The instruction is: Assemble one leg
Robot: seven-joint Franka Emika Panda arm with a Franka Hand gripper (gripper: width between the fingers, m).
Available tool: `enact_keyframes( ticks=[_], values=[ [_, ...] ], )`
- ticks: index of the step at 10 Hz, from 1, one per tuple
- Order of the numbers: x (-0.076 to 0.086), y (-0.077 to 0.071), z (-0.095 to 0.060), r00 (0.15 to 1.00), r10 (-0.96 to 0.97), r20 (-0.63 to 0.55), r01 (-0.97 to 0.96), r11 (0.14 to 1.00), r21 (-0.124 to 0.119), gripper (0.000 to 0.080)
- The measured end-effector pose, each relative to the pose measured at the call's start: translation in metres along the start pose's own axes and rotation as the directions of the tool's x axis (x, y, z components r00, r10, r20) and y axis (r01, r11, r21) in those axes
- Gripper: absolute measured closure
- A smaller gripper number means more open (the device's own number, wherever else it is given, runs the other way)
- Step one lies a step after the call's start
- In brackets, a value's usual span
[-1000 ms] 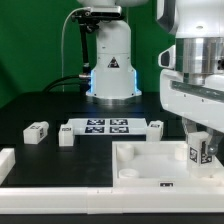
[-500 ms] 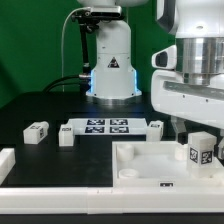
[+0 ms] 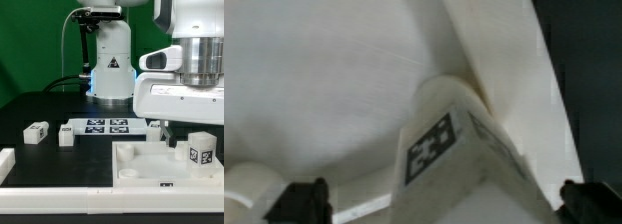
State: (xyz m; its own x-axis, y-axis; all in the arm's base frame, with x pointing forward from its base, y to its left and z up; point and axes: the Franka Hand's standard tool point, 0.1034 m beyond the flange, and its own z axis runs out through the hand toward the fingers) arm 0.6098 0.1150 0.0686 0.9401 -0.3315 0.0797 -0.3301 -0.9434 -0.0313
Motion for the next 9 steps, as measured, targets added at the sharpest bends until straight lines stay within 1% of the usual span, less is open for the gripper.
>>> enact_keyframes(
  ticks=[2, 3, 4, 5, 6, 8, 9],
  values=[
    [-0.0015, -0.0007, 0.0007, 0.980, -0.199, 0.002, 0.199, 0.980, -0.001, 0.0150],
    [-0.0023, -0.0019, 0.0008, 0.971, -0.240, 0.002, 0.240, 0.971, 0.000, 0.0150],
    [-0.0024, -0.0019, 0.0007, 0.941, -0.338, 0.002, 0.338, 0.941, -0.007, 0.0150],
    [-0.0025, -0.0022, 0.0006, 0.924, -0.382, 0.002, 0.382, 0.924, -0.010, 0.0150],
    [-0.0021, -0.0018, 0.0003, 0.876, -0.482, 0.004, 0.482, 0.876, -0.023, 0.0150],
    [-0.0018, -0.0006, 0.0010, 0.875, -0.484, 0.005, 0.484, 0.875, -0.025, 0.0150],
    [-0.0019, -0.0005, 0.0012, 0.875, -0.484, 0.005, 0.484, 0.875, -0.025, 0.0284]
  ],
)
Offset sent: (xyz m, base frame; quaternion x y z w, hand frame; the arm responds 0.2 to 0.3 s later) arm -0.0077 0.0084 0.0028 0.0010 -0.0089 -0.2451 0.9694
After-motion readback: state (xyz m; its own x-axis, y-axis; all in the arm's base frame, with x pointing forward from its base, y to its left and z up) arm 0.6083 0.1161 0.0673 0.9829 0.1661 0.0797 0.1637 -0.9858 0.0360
